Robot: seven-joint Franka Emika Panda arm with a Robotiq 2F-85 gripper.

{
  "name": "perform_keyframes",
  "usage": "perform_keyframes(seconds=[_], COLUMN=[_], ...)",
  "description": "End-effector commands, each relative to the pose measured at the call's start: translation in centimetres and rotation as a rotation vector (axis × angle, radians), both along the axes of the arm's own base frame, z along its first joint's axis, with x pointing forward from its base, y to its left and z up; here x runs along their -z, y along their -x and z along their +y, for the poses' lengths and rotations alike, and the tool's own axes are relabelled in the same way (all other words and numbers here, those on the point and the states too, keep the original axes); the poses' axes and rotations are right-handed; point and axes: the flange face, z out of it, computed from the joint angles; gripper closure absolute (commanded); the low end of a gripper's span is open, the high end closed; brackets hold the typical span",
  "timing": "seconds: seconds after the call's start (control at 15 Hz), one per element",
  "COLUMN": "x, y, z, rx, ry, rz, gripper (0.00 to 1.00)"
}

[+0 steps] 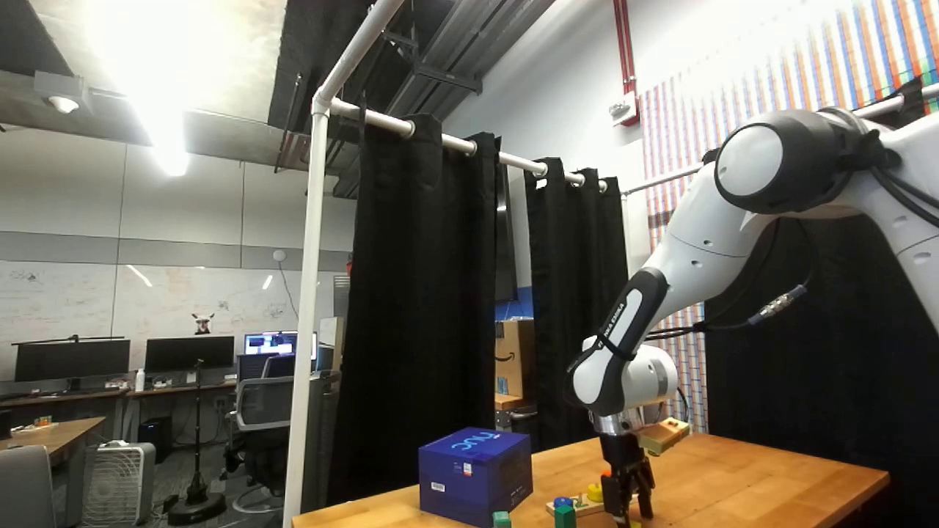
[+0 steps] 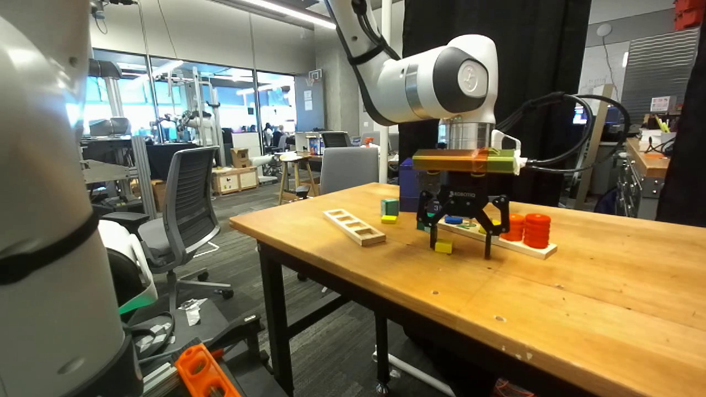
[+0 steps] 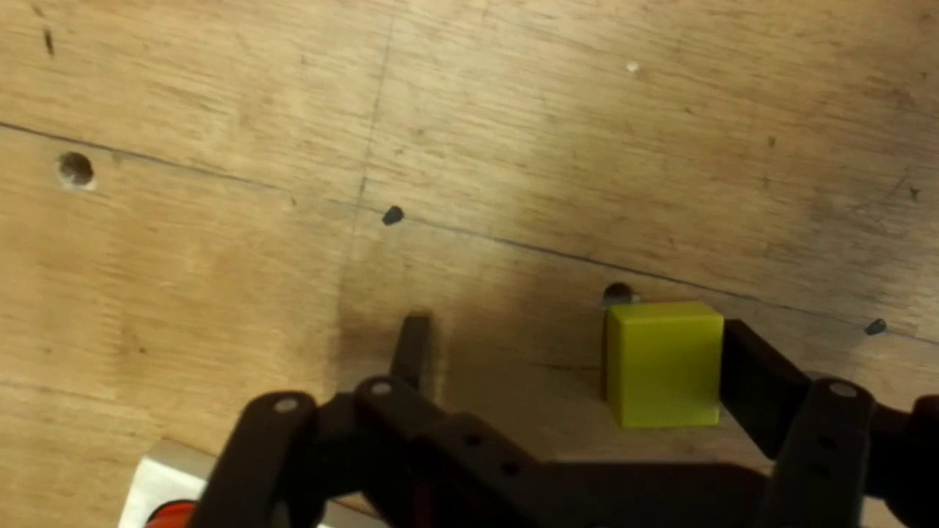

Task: Put the yellow block on the table in the first compartment from the right of the wooden tray

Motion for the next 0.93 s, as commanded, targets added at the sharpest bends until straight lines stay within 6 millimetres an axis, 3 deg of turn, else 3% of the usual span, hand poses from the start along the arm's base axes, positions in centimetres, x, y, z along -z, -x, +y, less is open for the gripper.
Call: perform_keyframes(seconds=[0.0, 0.47, 0.6, 0.87], x=[-0.1, -1.1, -1.2, -2.3], y=[-1.5, -2.3, -2.3, -2.0], z=[-0.2, 0.2, 0.2, 0.7], rx=[0.002, -0.013, -0.011, -0.007], ry=[0.009, 0.007, 0.006, 0.002], rz=[-0.015, -0.029, -0.025, -0.022], gripper=[0.34, 0.86, 0.81, 0.82])
